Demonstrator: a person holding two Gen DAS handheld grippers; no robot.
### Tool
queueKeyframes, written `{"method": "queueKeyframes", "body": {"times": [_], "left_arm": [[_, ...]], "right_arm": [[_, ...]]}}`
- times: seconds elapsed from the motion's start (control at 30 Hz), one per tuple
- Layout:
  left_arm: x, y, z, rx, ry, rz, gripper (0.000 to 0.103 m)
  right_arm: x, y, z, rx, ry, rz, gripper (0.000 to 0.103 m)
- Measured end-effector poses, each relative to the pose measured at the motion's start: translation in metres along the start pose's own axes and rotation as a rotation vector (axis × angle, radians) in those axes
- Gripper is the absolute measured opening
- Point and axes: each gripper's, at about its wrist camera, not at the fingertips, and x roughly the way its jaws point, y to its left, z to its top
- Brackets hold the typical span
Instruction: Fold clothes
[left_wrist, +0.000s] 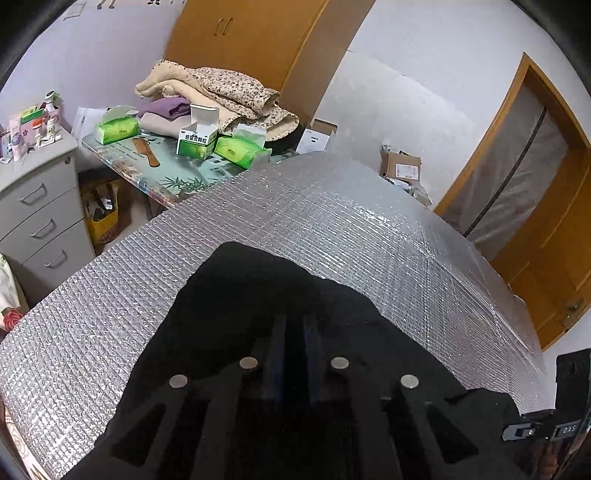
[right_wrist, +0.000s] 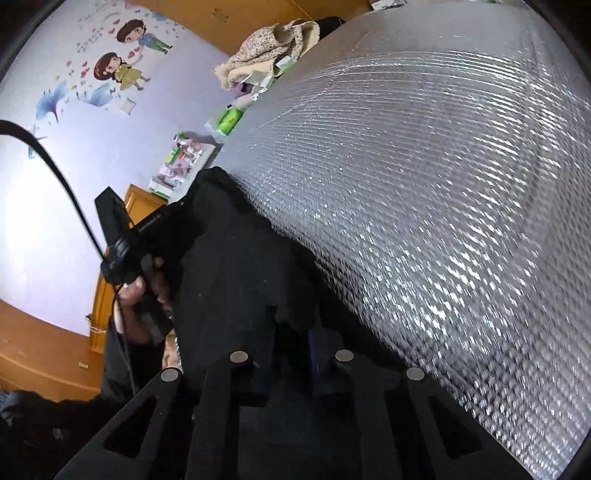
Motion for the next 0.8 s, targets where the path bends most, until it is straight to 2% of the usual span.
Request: {"method": "queueKeyframes", "body": {"times": [0.1, 0.2, 0.3, 0.37, 0.43, 0.53, 0.6, 0.7, 0.8], "left_arm": [[0.001, 0.000, 0.000, 0.005, -0.002, 0.003, 0.010], [0.002, -0.001, 0.000, 0.012, -0.002, 0.010, 0.010], [0.002, -0.001, 0.000, 0.011, -0.003, 0.009, 0.010], [0.002, 0.000, 0.001, 0.010, -0.004, 0.008, 0.010], [0.001, 0.001, 0.001, 0.007, -0.008, 0.008, 0.010], [0.000, 0.006, 0.000, -0.012, -0.020, 0.007, 0.008], [0.001, 0.006, 0.001, -0.013, -0.017, 0.011, 0.007], [0.003, 0.004, 0.001, -0.002, -0.011, 0.023, 0.007], [0.001, 0.007, 0.003, -0.010, -0.011, 0.014, 0.007]], "right_arm": [[-0.004, 0.000, 0.000, -0.009, 0.015, 0.023, 0.017], [-0.005, 0.001, 0.008, 0.003, 0.008, 0.051, 0.024], [0.002, -0.005, 0.021, 0.037, 0.008, 0.069, 0.024], [0.006, -0.007, 0.026, 0.049, -0.007, 0.040, 0.010], [0.002, -0.008, 0.030, 0.055, -0.049, 0.014, 0.006], [-0.022, -0.013, 0.032, 0.079, -0.163, 0.001, 0.004], [-0.024, -0.020, 0.031, 0.099, -0.165, -0.020, 0.004], [-0.009, -0.023, 0.024, 0.100, -0.102, -0.048, 0.004], [-0.032, -0.015, 0.017, 0.077, -0.181, -0.062, 0.012]]}}
